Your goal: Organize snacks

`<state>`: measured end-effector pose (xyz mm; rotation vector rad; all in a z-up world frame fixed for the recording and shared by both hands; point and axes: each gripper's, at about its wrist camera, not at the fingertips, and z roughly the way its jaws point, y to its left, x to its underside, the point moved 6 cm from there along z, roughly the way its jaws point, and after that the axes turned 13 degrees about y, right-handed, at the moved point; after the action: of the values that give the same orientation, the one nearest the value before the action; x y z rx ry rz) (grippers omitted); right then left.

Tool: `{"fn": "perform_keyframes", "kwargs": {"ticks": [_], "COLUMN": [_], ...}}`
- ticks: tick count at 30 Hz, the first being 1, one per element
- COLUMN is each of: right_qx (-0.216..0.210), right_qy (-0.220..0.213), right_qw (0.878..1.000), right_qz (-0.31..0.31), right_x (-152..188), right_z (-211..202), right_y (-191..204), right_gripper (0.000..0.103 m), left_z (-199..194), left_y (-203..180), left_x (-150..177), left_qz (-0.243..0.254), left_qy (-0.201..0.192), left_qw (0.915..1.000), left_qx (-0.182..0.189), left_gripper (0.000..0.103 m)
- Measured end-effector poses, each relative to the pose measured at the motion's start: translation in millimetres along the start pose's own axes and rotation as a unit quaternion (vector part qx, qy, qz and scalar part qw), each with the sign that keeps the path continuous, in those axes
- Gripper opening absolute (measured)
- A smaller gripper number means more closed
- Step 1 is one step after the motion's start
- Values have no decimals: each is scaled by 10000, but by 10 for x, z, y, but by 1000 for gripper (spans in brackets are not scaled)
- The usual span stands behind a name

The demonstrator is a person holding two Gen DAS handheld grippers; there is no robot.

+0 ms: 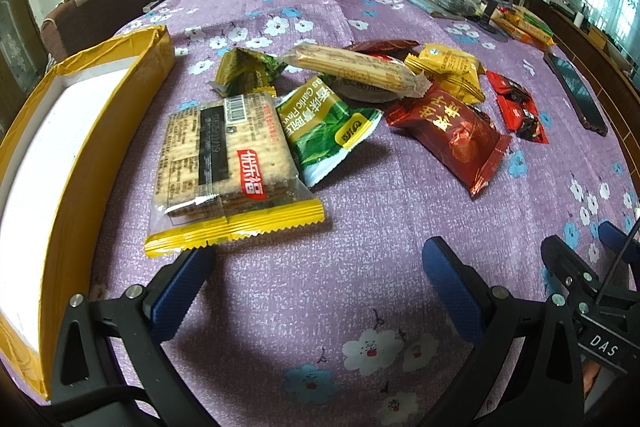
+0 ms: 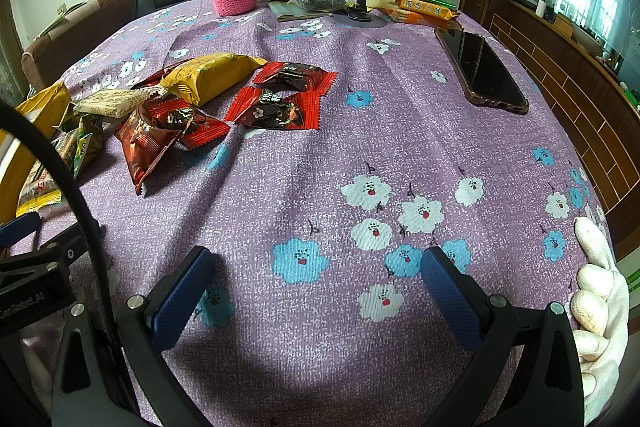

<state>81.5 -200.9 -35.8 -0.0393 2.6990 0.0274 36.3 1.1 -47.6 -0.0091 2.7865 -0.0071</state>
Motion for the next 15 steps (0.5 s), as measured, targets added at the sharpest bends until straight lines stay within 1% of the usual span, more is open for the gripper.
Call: {"fn": "perform_keyframes", "kwargs": {"ticks": [4,7,8,10,12,14,15], "right_qx": [-1,-1,0,-4,2,19,25], "right_qy": [1,1,1,2,4,20,35], "right_qw": [10000,10000,10000,10000,10000,10000,10000], "right_qz": [0,0,0,1,-2,-8,-11], "right_x": [0,0,0,0,0,0,1], "right_z": [1,3,4,5,6,8,9], "right_y": [-2,-5,-6,-8,-9,-10,-11], "right_gripper": [103,103,103,103,103,103,103], "left_z": [8,-14,-34,-131,-311,-580,-697], "left_y": [-59,-99,-89,-74,-38,46,104], "left_x": [35,87,114,166,221,250,261], "left_qz": [187,468,488,528,523,489,445], "left_qy": [21,204,249,231,79,-327,-509], "left_qw": [9998,9986,9983,9979,9970,9950,9942], "left_qx": [49,159,175,310,559,813,837], "left_gripper": [103,103,101,82,80,80,80]}}
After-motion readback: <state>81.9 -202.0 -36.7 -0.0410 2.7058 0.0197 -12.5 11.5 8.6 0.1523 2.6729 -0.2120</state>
